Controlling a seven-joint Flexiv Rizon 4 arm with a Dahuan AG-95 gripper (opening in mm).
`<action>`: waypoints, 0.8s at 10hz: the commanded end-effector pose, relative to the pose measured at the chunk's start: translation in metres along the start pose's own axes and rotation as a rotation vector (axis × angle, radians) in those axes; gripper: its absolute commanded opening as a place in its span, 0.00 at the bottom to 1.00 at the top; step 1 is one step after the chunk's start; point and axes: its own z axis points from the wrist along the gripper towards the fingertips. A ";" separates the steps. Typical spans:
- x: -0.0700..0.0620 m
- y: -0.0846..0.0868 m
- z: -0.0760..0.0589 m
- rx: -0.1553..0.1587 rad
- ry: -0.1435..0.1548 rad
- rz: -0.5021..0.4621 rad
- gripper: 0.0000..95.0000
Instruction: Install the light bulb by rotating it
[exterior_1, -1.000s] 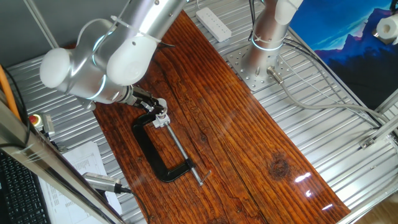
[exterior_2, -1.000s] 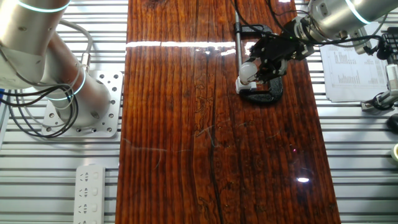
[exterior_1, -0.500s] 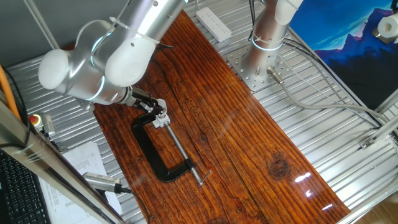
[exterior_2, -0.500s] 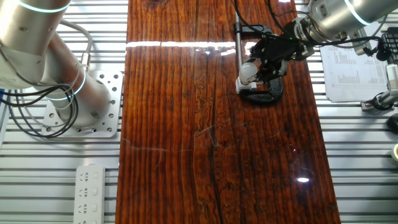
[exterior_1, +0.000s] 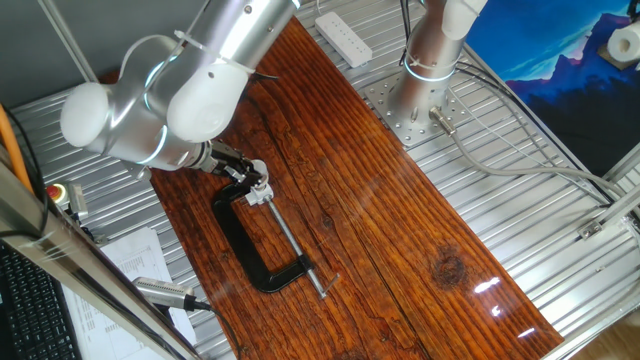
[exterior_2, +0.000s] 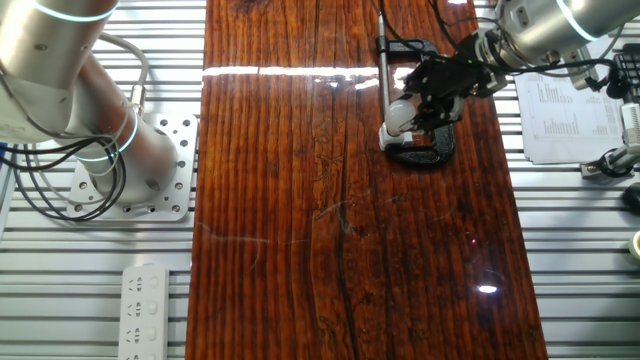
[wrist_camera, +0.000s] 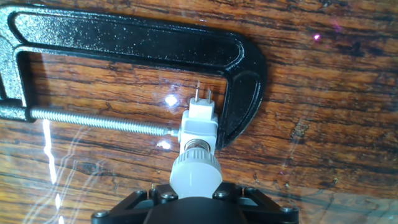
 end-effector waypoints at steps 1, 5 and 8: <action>-0.003 0.000 0.000 0.004 -0.003 0.005 0.00; -0.005 0.001 -0.003 0.003 -0.003 0.029 0.00; -0.006 0.001 -0.002 0.004 -0.007 0.046 0.00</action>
